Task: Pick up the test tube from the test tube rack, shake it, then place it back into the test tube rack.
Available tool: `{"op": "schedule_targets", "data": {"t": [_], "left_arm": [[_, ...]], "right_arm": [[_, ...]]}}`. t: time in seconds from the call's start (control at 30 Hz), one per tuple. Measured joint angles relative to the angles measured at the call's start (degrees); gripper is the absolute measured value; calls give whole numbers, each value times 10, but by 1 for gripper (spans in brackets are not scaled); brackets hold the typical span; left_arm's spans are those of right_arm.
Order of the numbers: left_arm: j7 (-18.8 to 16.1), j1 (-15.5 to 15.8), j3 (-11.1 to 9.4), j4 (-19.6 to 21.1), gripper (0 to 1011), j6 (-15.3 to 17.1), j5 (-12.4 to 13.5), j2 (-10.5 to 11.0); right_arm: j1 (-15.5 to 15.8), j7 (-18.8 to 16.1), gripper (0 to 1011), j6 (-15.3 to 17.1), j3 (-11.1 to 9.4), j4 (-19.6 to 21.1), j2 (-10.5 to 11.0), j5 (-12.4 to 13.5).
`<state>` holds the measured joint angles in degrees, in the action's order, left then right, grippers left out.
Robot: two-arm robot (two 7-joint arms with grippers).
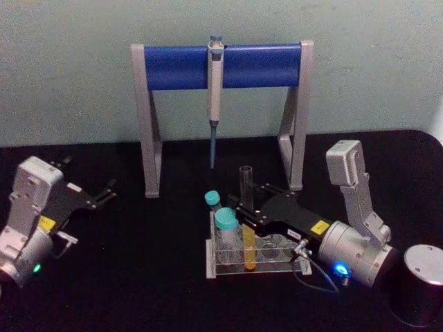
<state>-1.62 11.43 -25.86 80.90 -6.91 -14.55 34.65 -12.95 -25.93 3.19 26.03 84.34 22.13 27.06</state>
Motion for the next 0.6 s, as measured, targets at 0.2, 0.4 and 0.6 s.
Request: {"op": "schedule_targets", "data": {"t": [0.2,0.4,0.6], "left_arm": [[0,0,0,0,1001,0,0,0],[0,0,0,0,1001,0,0,0],[0,0,0,0,1001,0,0,0]], "right_arm": [[0,0,382,0,0,0,0,0],[0,0,230,0,0,0,0,0],[0,0,230,0,0,0,0,0]]}}
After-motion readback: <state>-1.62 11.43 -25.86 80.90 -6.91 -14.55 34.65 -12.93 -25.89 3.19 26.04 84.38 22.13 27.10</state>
